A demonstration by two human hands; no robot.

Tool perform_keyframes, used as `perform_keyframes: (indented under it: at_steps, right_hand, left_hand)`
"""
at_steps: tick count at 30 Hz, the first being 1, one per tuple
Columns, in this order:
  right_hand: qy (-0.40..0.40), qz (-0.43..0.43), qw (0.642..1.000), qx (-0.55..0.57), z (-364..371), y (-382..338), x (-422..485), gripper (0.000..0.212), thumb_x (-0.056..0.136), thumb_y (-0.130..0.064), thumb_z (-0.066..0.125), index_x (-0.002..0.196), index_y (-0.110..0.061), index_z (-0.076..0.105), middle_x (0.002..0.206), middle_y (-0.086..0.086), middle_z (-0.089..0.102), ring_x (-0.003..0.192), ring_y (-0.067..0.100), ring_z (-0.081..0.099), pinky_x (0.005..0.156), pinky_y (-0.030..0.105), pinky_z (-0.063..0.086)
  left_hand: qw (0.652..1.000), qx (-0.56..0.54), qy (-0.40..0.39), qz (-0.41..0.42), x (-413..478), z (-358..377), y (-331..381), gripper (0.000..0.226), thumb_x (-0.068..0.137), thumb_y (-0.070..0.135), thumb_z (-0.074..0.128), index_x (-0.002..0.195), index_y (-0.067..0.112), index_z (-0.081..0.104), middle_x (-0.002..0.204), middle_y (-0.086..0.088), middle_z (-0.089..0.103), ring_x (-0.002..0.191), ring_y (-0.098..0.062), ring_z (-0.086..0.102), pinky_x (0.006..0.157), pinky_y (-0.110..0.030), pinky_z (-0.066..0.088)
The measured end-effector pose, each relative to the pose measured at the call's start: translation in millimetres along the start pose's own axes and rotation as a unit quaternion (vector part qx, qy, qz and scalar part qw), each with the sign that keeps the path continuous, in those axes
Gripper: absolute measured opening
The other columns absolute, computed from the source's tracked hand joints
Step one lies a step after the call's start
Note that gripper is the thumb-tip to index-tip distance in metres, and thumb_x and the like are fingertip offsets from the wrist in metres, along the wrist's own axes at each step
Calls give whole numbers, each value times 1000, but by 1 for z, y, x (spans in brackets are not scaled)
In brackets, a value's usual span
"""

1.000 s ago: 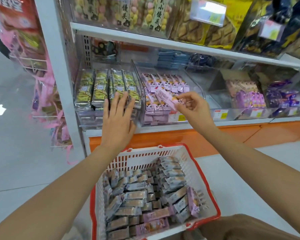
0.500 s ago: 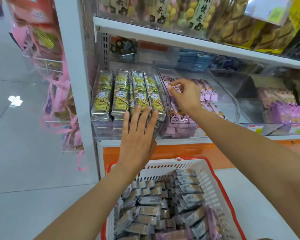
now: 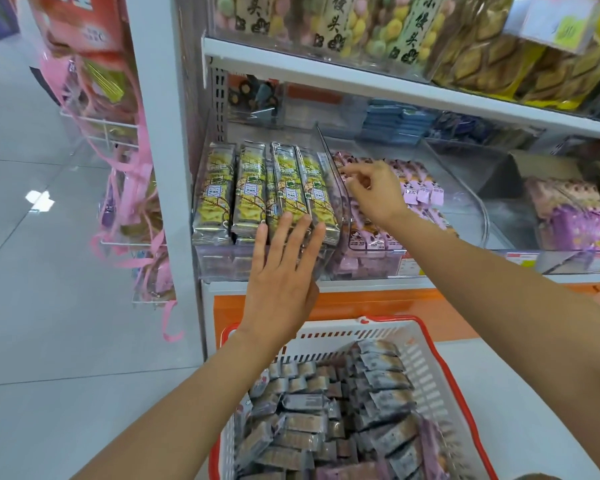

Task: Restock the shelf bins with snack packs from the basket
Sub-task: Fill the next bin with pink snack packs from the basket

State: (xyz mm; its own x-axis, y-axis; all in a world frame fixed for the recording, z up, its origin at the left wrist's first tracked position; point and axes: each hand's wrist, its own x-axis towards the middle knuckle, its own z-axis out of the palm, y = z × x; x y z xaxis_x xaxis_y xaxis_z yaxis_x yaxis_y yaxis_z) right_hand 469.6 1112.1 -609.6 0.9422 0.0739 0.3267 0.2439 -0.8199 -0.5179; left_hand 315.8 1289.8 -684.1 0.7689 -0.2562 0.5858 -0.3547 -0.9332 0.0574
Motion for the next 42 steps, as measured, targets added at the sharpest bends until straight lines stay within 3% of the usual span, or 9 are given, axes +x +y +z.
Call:
perform_keyframes:
  at_steps: [5,9,15,19,27,31,36,39,42]
  right_hand:
    - [21,-3,995,98,-26,-13,-51,25,95,-8,53,113,-14,68,104,11,58,73,7,52,59,6,40]
    - [28,-52,991,117,-50,-10,-110,18,94,-6,58,104,-16,69,94,6,63,76,8,55,65,10,42]
    - [-86,-4,992,91,-57,53,-208,17,88,-10,70,103,-17,68,83,-7,58,70,0,52,65,12,42]
    - [-203,44,976,67,-40,102,-263,17,84,-16,75,100,-18,70,84,-7,62,72,3,58,66,12,42]
    - [-422,10,906,-27,31,142,-324,31,85,-29,72,113,-16,68,110,2,67,99,15,59,86,27,47]
    - [-524,-64,834,-164,74,157,-344,39,79,-36,73,114,-20,65,113,5,64,106,25,56,93,40,46]
    - [-555,-155,773,-266,96,157,-348,37,82,-26,69,117,-19,61,116,5,62,110,26,50,95,41,38]
    - [-547,-140,786,-251,96,153,-344,32,81,-20,69,112,-18,60,109,5,64,105,25,53,93,39,39]
    - [-495,-82,849,-163,87,149,-336,32,79,-29,71,108,-17,61,104,4,65,97,22,57,90,37,44]
  left_hand:
    - [1000,3,-22,0,-8,-11,6,69,90,25,33,156,9,24,164,-12,16,152,-32,7,122,-55,4]
    - [999,-23,-38,15,-28,-13,24,64,89,24,35,151,7,34,158,-14,31,149,-33,20,121,-54,11]
    - [990,-52,-117,52,-59,12,48,67,79,17,65,143,6,47,142,-14,48,137,-34,37,118,-51,19]
    - [977,-31,-199,62,-72,40,57,72,77,21,72,144,8,48,149,-14,45,141,-35,36,119,-52,19]
    - [951,22,-308,28,-92,95,45,80,97,41,46,156,8,3,164,-12,3,152,-31,-1,122,-50,-6]
    - [938,51,-341,32,-104,113,40,75,102,42,32,154,8,-10,164,-10,-9,152,-29,-11,111,-45,-27]
    - [943,31,-330,30,-113,124,38,80,96,34,47,154,7,0,165,-12,4,152,-32,-2,123,-48,-4]
    - [940,18,-341,22,-111,122,41,77,99,34,40,152,9,-9,165,-11,-3,151,-31,-10,123,-49,-5]
    - [937,0,-348,12,-108,118,42,76,99,34,41,155,7,-2,165,-12,1,152,-32,-8,123,-48,-4]
